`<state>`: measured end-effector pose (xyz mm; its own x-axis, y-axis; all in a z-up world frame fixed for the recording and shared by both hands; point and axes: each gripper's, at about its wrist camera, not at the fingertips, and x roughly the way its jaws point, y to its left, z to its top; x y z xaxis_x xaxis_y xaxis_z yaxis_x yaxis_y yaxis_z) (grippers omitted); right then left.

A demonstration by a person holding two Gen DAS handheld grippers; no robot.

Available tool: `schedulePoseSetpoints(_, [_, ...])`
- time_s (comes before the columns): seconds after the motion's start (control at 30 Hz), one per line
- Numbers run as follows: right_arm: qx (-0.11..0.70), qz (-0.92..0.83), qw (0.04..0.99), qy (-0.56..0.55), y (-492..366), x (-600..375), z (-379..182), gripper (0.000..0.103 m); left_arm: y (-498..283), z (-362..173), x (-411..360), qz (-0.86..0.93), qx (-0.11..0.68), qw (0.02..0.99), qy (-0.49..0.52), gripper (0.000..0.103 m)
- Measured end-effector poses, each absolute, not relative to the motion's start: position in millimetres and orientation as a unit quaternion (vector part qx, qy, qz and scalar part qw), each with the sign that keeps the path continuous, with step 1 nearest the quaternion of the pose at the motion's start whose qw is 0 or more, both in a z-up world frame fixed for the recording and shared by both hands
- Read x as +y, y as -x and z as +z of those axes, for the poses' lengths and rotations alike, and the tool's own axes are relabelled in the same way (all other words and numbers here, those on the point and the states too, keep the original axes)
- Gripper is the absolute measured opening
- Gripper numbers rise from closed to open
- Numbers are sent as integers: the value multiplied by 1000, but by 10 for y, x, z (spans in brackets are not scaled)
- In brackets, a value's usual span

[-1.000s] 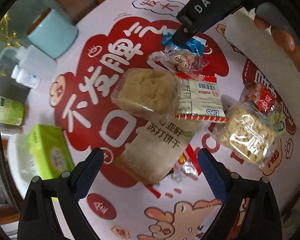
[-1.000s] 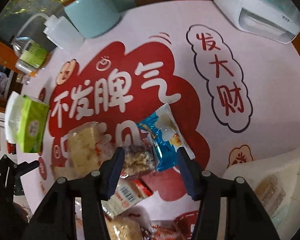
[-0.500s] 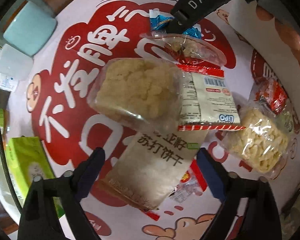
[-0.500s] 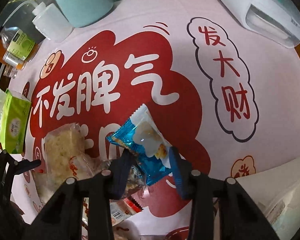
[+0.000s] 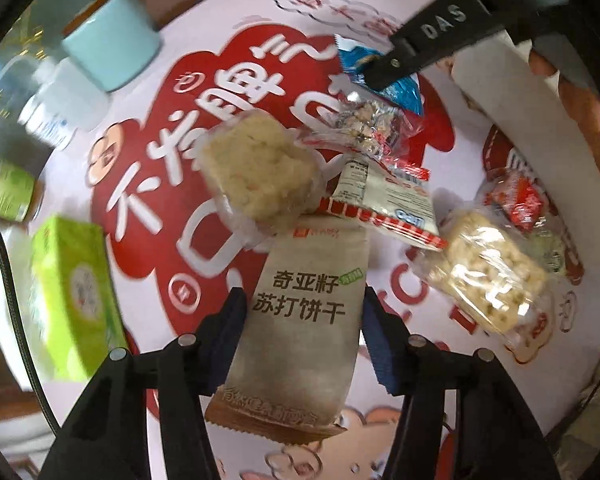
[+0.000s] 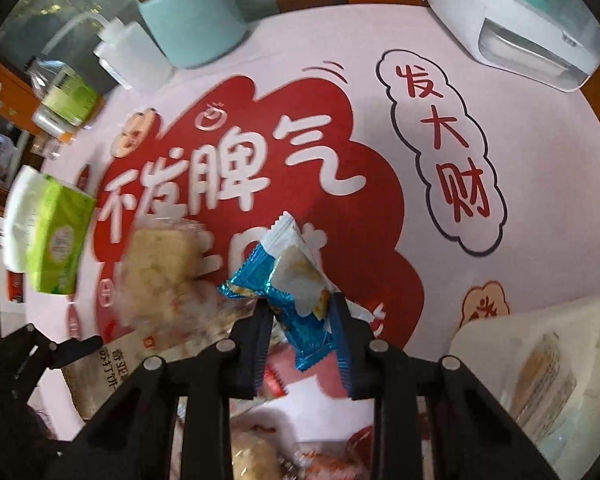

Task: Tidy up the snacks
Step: 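Grasp the blue wafer packet with the right tool while the left tool grasps the brown soda-cracker bag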

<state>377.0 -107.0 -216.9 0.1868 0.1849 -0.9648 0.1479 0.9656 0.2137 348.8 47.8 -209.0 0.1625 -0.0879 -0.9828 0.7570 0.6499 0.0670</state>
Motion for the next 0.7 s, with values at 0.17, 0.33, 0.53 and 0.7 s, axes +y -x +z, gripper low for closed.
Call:
schedulePoseSetpoints(0.17, [610,41,776,-157,-3524,-1103,-1825,28,-3311,-1682,694,-283,571,730,-249,11])
schedulePoseSetpoints(0.33, [589,69,785,-177,-3287,-1032,-1562,28,-3124,-1273,789,-289,563,753,-181,8])
schedulePoseSetpoints(0.53, [582,95,787,-181,-2957,-966,-1405,28,-2860,-1157,793,-278,558,766,-158,16])
schedulePoseSetpoints(0.7, [585,111,786,-166,-2715,-894,-1373,28,-2859,-1484,913,-213,590,772,-101,73])
